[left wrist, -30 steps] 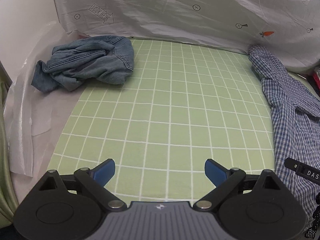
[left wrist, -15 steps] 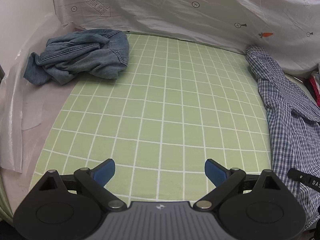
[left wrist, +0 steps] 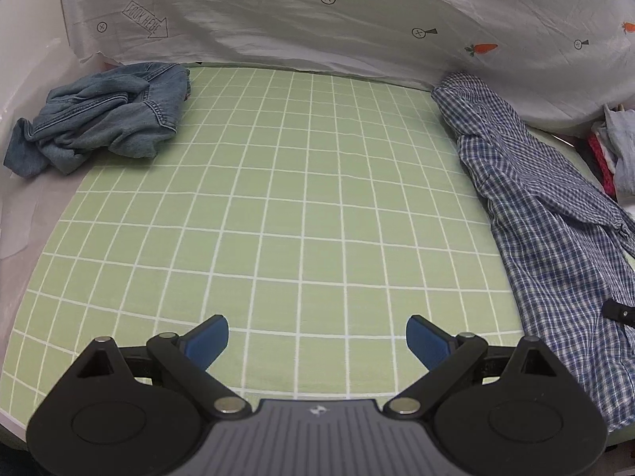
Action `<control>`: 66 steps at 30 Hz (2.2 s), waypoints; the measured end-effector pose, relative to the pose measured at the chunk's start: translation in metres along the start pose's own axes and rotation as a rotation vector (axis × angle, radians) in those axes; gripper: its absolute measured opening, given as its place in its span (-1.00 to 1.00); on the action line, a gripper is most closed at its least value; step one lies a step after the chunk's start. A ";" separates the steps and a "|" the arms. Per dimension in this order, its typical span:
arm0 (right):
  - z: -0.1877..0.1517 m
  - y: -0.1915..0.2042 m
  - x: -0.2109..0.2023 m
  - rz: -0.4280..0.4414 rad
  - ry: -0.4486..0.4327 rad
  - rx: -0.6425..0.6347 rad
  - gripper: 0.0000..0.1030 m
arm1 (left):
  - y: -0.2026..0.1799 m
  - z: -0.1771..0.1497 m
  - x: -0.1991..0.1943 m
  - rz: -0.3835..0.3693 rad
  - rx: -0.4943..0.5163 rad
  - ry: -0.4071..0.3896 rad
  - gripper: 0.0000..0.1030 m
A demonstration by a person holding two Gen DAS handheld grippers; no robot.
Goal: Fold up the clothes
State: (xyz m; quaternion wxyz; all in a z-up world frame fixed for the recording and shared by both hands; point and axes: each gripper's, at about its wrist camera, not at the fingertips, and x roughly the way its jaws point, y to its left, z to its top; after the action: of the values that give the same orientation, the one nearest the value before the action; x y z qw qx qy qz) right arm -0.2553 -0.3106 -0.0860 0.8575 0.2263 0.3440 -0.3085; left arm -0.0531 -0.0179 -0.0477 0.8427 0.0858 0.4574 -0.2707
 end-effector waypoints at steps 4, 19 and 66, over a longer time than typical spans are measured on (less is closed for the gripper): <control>-0.002 -0.017 0.019 0.006 0.079 -0.025 -0.77 | -0.019 -0.011 0.001 0.020 0.000 0.025 0.86; -0.033 -0.020 -0.005 0.049 0.118 0.064 -0.87 | -0.015 -0.017 0.002 0.063 -0.072 0.038 0.87; 0.206 -0.274 0.167 -0.336 -0.015 0.201 0.53 | -0.177 0.138 0.167 0.164 -0.086 0.057 0.88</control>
State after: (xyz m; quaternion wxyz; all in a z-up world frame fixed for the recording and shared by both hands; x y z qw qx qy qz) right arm -0.2546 -0.6903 -0.1195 0.7695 0.2480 0.3379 -0.4818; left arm 0.0252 -0.2842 -0.0877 0.8514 0.0943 0.4840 -0.1785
